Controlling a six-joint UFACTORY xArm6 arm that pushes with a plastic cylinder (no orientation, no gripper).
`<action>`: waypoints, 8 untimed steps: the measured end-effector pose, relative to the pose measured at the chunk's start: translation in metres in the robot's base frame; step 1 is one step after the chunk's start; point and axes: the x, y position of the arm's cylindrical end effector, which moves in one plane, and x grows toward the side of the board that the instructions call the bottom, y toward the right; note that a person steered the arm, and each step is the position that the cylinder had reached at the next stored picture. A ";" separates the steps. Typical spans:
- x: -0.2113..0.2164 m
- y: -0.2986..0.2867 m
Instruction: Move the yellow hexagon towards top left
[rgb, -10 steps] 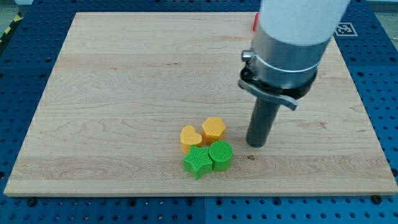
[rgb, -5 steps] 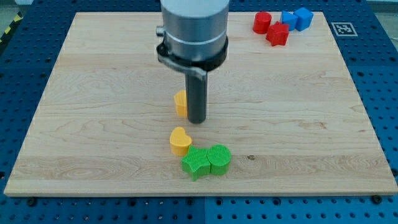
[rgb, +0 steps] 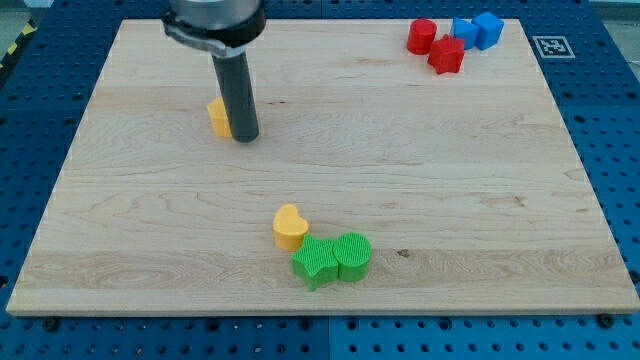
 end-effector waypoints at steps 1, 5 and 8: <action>-0.017 -0.009; -0.017 -0.068; -0.061 -0.073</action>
